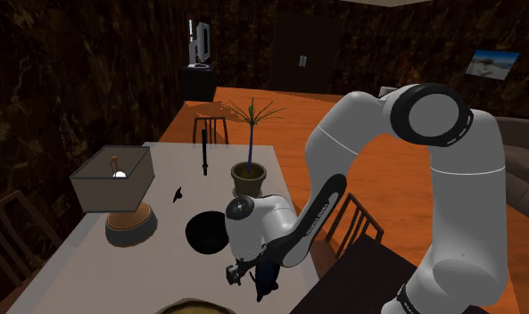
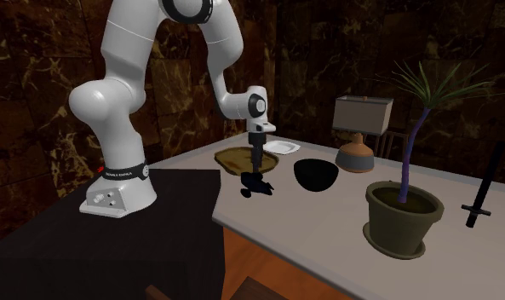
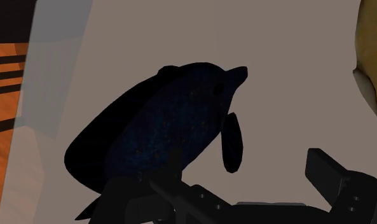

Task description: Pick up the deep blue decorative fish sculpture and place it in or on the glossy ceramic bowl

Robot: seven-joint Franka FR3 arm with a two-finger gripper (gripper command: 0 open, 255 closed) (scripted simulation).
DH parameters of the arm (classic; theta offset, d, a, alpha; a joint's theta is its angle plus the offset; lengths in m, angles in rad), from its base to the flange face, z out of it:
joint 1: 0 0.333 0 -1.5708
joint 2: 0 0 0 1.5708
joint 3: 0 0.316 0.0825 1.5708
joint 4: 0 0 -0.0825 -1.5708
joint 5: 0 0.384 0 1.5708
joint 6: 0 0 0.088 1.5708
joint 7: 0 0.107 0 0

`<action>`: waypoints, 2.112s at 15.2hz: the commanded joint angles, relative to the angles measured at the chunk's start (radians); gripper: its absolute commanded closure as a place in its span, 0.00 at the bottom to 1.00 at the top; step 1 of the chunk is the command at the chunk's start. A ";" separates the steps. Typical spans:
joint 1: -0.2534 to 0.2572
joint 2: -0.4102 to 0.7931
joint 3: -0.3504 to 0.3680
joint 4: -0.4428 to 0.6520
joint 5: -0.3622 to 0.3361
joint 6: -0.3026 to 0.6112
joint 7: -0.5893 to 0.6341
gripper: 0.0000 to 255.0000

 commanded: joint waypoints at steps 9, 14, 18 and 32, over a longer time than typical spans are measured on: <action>0.001 0.001 -0.001 0.000 -0.001 0.001 0.001 1.00; 0.000 0.001 -0.001 0.000 -0.001 0.001 0.001 1.00; -0.021 -0.041 0.028 -0.012 0.042 -0.019 -0.032 1.00; -0.105 -0.241 0.147 -0.039 0.267 -0.128 -0.206 1.00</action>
